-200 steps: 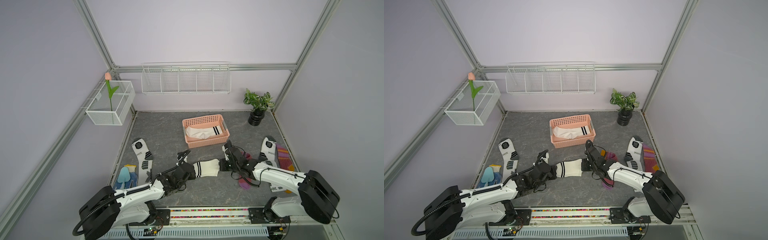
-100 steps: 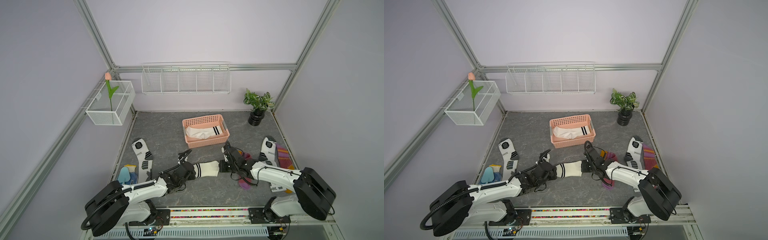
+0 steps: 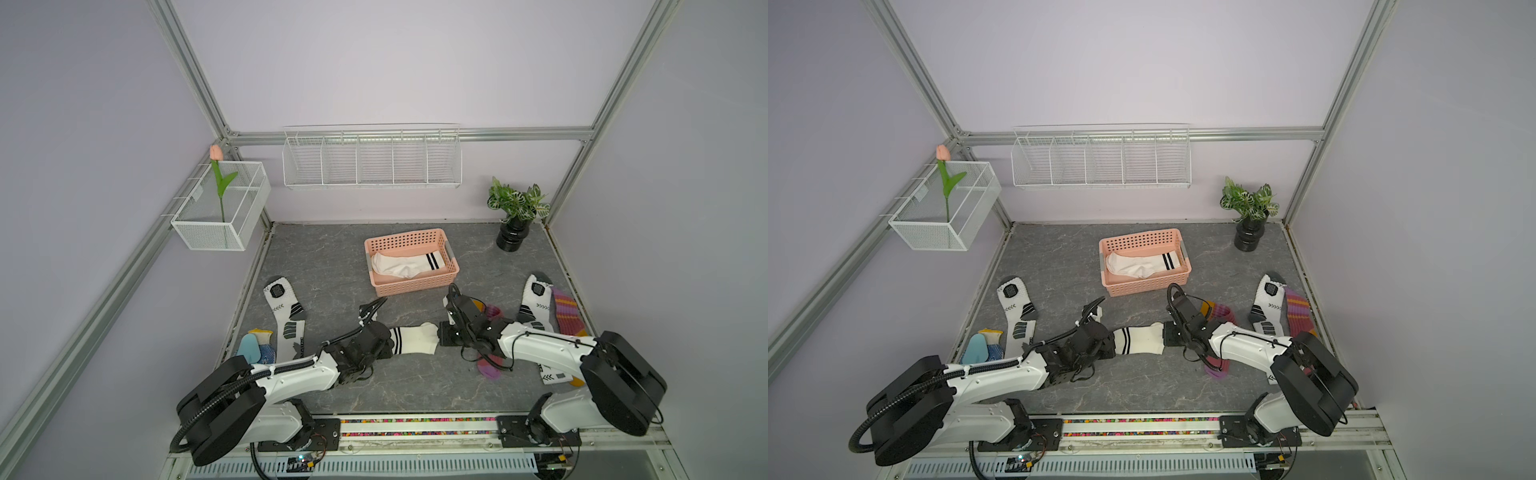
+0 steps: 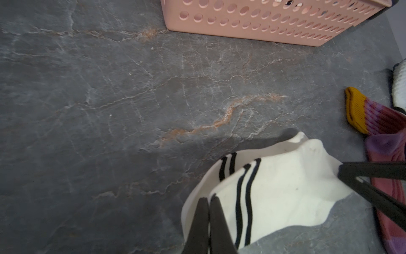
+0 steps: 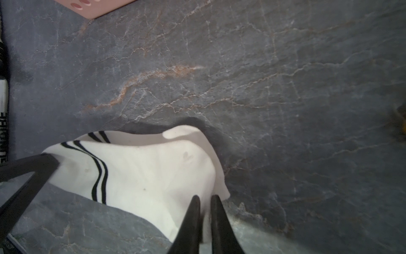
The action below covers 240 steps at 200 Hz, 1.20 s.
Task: Place the socks together as a pair
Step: Adjust the sock to the sock.
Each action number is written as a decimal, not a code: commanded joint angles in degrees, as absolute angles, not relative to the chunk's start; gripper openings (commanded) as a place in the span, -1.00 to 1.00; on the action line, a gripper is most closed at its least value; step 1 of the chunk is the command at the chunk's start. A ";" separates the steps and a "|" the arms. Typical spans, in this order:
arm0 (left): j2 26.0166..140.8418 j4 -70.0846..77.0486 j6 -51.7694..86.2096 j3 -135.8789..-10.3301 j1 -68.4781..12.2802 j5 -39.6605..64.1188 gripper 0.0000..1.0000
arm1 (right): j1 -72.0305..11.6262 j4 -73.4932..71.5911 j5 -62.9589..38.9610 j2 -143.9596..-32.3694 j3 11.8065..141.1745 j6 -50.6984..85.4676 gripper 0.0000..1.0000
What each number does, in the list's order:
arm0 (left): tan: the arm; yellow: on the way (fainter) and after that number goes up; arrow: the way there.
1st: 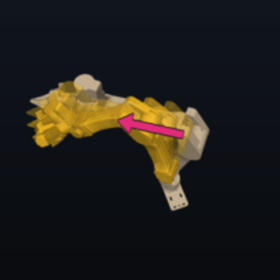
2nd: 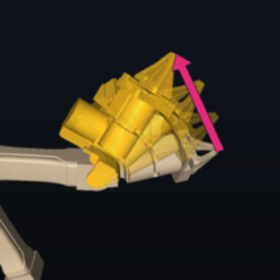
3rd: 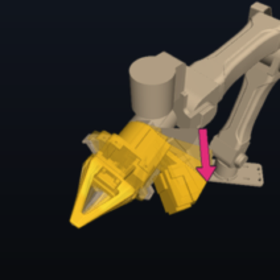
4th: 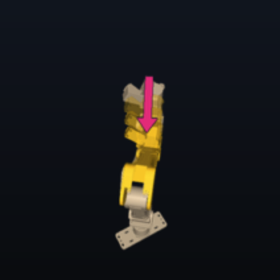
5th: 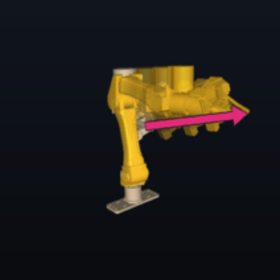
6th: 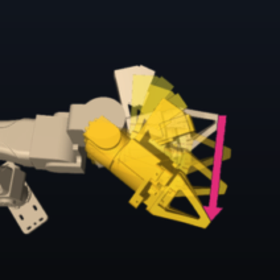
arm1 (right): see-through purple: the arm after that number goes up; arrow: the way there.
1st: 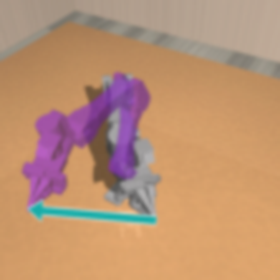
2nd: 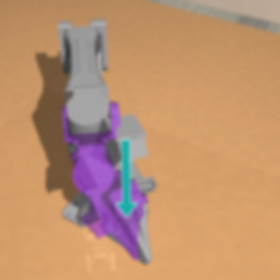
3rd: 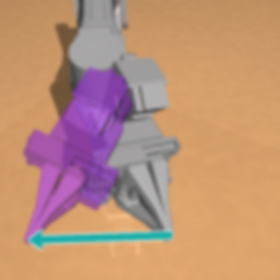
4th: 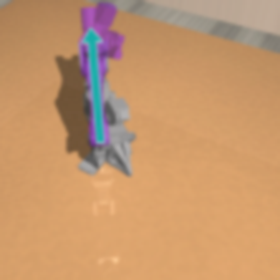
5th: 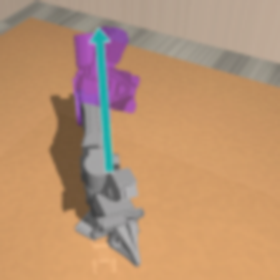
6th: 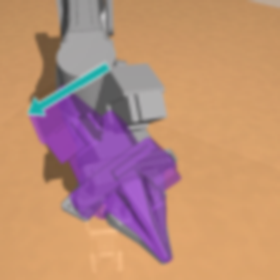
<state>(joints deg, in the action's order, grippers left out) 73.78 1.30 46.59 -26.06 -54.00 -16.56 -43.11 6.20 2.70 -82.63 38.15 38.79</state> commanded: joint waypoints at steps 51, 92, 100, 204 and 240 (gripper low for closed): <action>73.09 -0.45 47.82 -26.64 -53.79 -17.35 -0.69 | -43.26 4.41 3.81 -83.01 38.06 38.31 -0.82; 73.94 -0.17 47.90 -26.62 -53.79 -16.86 -0.73 | -43.33 2.58 2.51 -83.11 37.91 37.29 -0.86; 74.04 -0.18 47.69 -26.63 -53.79 -16.73 -0.79 | -43.41 2.10 2.37 -82.63 37.71 37.03 -0.86; 73.64 -0.37 47.85 -25.88 -53.79 -15.82 -1.00 | -43.63 -1.30 2.40 -79.54 36.40 32.53 -0.86; 72.62 -0.28 48.32 -25.24 -53.80 -15.84 -1.00 | -43.54 -1.16 2.94 -79.89 36.15 32.33 -0.86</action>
<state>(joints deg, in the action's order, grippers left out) 73.93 0.45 47.31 -26.13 -54.00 -15.94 -43.27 -0.14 3.11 -80.88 36.73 33.47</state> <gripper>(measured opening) 0.046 0.074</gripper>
